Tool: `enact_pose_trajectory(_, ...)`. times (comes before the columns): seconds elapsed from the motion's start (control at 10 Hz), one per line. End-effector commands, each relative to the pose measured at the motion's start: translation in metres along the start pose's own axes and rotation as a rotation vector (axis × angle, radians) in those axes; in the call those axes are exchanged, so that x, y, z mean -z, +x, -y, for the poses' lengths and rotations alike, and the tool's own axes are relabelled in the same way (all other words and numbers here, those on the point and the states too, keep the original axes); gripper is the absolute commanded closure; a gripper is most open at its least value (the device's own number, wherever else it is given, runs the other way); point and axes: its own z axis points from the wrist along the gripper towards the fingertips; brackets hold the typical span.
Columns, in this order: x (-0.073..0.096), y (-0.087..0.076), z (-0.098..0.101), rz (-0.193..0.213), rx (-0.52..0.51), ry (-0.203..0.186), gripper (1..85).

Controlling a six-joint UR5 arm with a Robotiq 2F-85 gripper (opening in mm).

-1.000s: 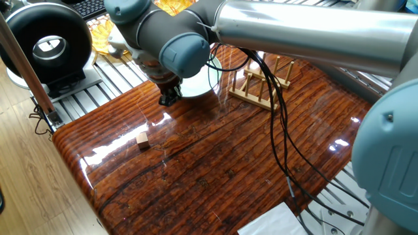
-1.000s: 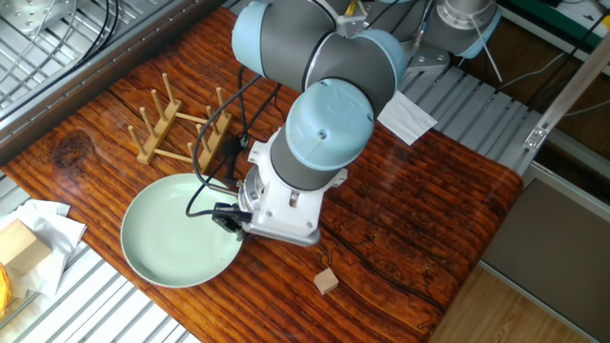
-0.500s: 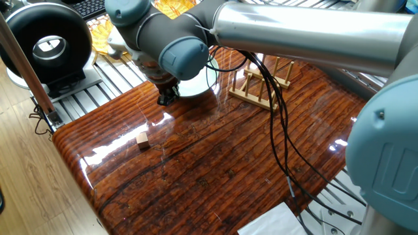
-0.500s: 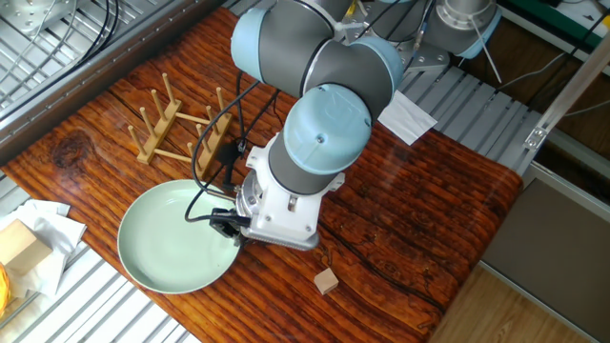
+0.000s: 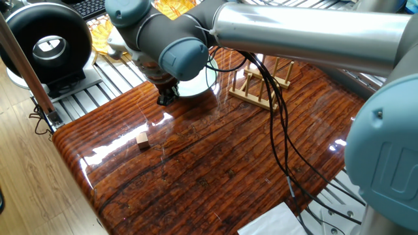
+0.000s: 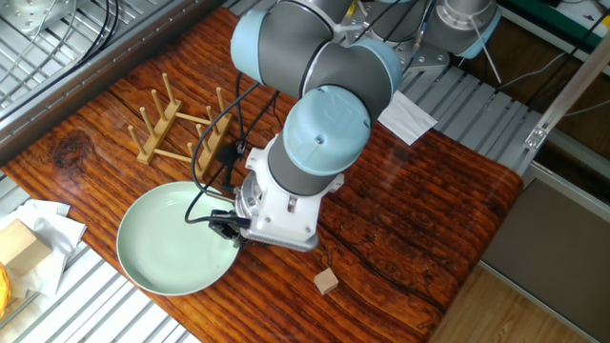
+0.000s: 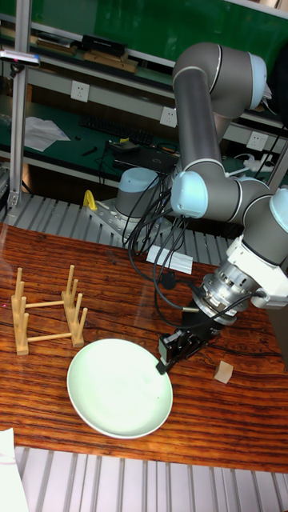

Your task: Put the dish on the dish rack

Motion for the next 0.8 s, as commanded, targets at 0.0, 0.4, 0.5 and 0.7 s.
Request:
enact_pose_trajectory(0.0, -0.001, -0.002, -0.001, 0.004, -0.008, -0.011, 84.7)
enact_pose_trajectory(0.4, -0.006, -0.012, -0.021, 0.03, -0.045, -0.091, 84.7)
enact_pose_trajectory(0.5, -0.006, -0.012, -0.02, 0.03, -0.04, -0.088, 84.7)
enact_pose_trajectory(0.7, -0.006, -0.014, -0.019, 0.037, -0.03, -0.085, 82.7)
